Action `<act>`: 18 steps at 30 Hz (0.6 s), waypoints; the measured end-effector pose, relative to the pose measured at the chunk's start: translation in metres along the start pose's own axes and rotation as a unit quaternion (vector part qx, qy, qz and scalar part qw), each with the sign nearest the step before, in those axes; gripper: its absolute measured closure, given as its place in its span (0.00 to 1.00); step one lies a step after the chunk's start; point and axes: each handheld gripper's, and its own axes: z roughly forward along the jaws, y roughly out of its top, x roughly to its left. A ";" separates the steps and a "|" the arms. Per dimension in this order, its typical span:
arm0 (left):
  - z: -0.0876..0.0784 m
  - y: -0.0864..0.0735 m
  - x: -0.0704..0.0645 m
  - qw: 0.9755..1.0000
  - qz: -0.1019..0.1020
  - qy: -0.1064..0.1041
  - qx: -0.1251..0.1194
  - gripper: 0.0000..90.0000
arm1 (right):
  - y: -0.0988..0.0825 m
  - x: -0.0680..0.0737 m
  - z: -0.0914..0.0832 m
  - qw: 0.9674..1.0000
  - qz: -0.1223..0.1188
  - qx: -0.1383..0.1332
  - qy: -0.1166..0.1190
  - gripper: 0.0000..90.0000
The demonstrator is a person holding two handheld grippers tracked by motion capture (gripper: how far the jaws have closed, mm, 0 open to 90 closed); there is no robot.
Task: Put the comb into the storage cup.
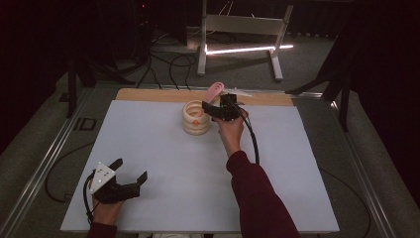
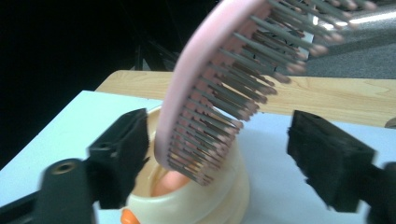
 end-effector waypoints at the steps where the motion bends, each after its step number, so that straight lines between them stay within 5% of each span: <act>1: 0.000 0.000 0.000 1.000 0.000 0.000 0.000 0.01 | -0.001 -0.001 -0.001 1.000 0.001 0.002 -0.001 0.19; 18: 0.000 0.000 -0.001 1.000 0.004 0.002 0.003 0.01 | -0.006 -0.001 -0.016 0.999 -0.038 0.036 0.013 0.10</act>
